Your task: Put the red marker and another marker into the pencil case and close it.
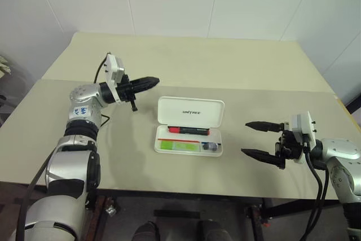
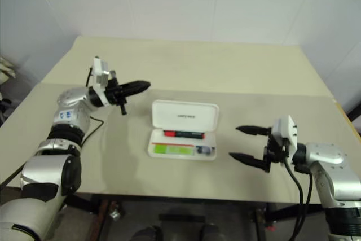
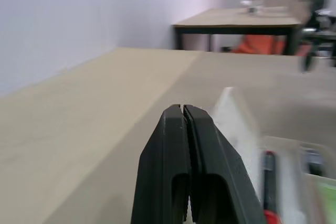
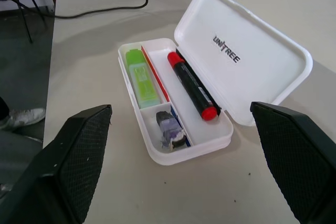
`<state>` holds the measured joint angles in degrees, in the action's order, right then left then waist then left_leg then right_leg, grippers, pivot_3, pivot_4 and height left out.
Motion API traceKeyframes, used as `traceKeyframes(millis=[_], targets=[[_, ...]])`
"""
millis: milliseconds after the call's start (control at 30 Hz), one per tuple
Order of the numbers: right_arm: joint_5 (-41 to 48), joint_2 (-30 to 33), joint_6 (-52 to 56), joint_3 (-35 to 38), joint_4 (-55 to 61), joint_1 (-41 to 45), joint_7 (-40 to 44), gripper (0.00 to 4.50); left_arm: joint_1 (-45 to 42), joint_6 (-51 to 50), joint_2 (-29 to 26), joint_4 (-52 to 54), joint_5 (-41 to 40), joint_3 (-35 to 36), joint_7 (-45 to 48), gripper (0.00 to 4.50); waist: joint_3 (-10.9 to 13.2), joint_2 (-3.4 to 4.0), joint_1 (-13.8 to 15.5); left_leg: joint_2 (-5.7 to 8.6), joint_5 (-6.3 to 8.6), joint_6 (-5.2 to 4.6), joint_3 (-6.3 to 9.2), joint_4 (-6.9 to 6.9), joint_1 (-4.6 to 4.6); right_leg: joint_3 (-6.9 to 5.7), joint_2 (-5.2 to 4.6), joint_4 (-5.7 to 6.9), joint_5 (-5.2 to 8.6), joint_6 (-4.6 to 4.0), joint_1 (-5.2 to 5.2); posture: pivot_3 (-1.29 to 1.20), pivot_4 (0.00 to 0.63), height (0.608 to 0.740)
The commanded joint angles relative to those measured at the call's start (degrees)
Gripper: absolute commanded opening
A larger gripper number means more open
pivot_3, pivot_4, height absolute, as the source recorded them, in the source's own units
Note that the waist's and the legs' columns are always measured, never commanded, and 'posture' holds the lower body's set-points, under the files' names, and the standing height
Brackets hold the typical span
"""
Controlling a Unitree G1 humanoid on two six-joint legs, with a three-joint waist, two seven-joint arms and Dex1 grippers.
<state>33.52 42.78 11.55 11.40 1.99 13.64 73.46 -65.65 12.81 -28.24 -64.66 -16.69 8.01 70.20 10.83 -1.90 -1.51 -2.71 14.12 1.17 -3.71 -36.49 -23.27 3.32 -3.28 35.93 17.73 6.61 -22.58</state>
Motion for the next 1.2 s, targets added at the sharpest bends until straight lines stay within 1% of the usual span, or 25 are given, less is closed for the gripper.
traceKeyframes(millis=[33,300,433,533,833,933,1033,1100,1200], targets=[[1.53,-0.09,-1.03,0.78,-1.44,2.91,2.11,4.50,-2.63,2.08,-1.31,-3.90,3.38,-0.02,-3.77,0.05,0.00,0.00,-0.04,0.00,0.00,0.00,-0.01,0.00,0.00,0.00,0.00,0.00,0.00,0.00,0.00,0.00,0.150,0.740],[-0.16,1.66,-3.30,1.07,-12.30,12.29,7.75,4.50,-4.67,0.00,-1.12,-9.51,10.25,-1.21,-11.49,0.05,0.00,0.00,0.00,-0.01,0.00,0.01,-0.04,0.01,-0.03,0.00,0.02,0.01,-0.01,0.01,-0.06,0.00,0.150,0.740],[-0.93,2.66,-4.42,1.15,-16.31,15.16,10.23,4.50,-5.01,-1.53,-0.51,-10.68,11.87,-1.21,-10.99,0.05,0.00,0.00,0.00,-0.01,0.01,0.02,-0.06,0.06,-0.03,-0.01,0.03,0.01,0.00,0.01,-0.09,0.00,0.150,0.740],[-0.72,3.65,-4.39,1.31,-18.30,16.21,12.31,4.50,-5.15,-4.39,0.31,-11.15,12.61,-1.42,-7.75,0.05,0.00,0.00,0.05,-0.01,0.01,0.03,-0.08,0.07,-0.04,-0.01,0.04,-0.01,0.00,0.02,-0.09,0.00,0.150,0.740],[-1.12,6.06,-5.48,1.55,-28.08,22.44,17.66,4.50,-5.32,-6.33,2.14,-11.09,13.51,-2.19,5.91,0.05,0.01,0.01,-0.19,-0.02,0.01,0.06,-0.13,0.06,-0.05,0.02,0.05,0.03,0.01,0.02,-0.14,0.00,0.150,0.740],[-1.43,6.30,-6.40,1.36,-28.95,23.30,17.96,4.50,-5.42,-7.12,3.22,-10.34,13.14,-2.65,13.55,0.05,0.01,0.01,-0.10,-0.02,0.01,0.07,-0.14,0.07,-0.05,0.03,0.05,0.02,0.01,0.01,-0.15,0.00,0.150,0.740],[-1.22,6.22,-6.47,1.24,-27.96,22.42,18.09,4.50,-5.44,-6.95,3.36,-9.51,13.49,-3.52,20.07,0.05,0.01,0.01,-0.09,-0.02,0.02,0.08,-0.14,0.08,-0.07,0.03,0.05,-0.01,0.01,0.01,-0.16,0.00,0.150,0.740],[-1.05,6.11,-6.37,1.20,-27.41,21.89,18.18,4.50,-5.49,-6.91,3.25,-9.05,13.43,-4.78,21.92,0.05,0.01,0.01,-0.09,-0.02,0.02,0.08,-0.14,0.07,-0.07,0.04,0.05,0.00,0.01,0.01,-0.16,0.00,0.150,0.740],[-0.91,5.92,-6.23,1.04,-27.42,21.90,18.42,4.50,-4.93,-6.46,2.94,-7.48,12.44,-9.73,22.30,0.05,0.01,0.01,-0.09,-0.03,0.02,0.08,-0.12,0.05,-0.07,0.06,0.05,0.03,0.01,0.01,-0.16,0.00,0.150,0.740]])
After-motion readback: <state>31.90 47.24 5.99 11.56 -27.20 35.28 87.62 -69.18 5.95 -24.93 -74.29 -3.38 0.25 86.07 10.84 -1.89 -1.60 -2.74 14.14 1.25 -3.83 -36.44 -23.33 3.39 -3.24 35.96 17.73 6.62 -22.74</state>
